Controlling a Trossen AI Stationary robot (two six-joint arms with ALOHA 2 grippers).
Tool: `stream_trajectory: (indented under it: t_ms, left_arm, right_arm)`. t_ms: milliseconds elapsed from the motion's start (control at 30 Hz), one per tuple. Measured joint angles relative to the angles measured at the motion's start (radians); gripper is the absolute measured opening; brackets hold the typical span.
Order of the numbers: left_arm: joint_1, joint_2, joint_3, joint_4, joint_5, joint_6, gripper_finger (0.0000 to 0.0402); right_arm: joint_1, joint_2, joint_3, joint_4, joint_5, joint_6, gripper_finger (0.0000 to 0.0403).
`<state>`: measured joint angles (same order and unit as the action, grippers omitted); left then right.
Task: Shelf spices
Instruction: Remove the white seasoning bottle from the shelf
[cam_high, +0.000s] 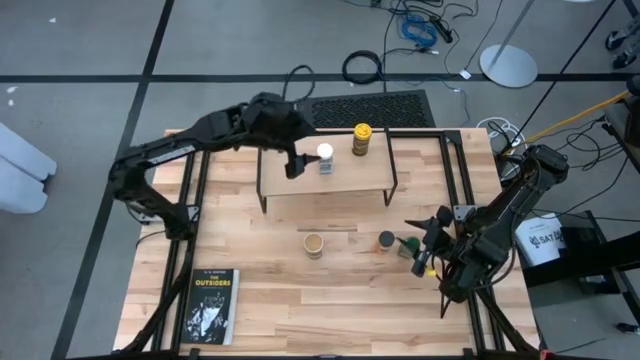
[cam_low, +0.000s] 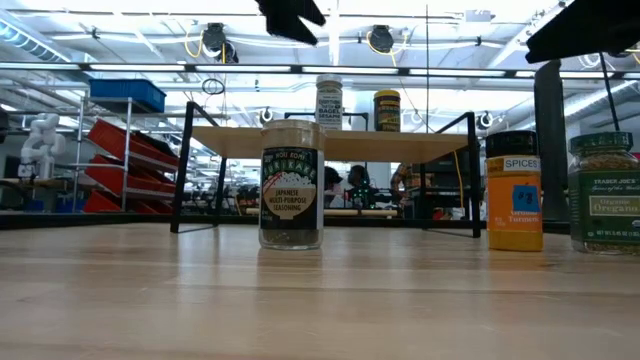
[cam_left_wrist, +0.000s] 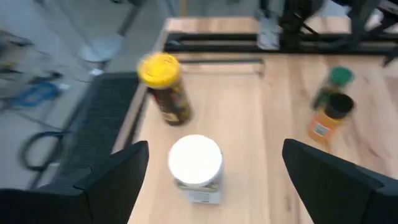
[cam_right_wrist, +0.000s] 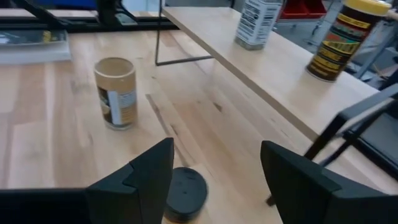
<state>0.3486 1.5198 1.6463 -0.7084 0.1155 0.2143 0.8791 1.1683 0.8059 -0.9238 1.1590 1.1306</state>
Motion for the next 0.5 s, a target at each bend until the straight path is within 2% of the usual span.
stream_trajectory:
  t_ms: [133,500]
  left_arm:
    - [0.025,0.056,0.0,-0.004,0.086,0.004,0.038]
    - [0.071,0.168,-0.001,0.042,0.09,0.029,0.038]
  right_arm:
    - [0.0,0.0,0.0,0.045,-0.004,-0.048,0.0229]
    - [0.012,0.001,0.0,0.108,-0.013,-0.1,0.0229]
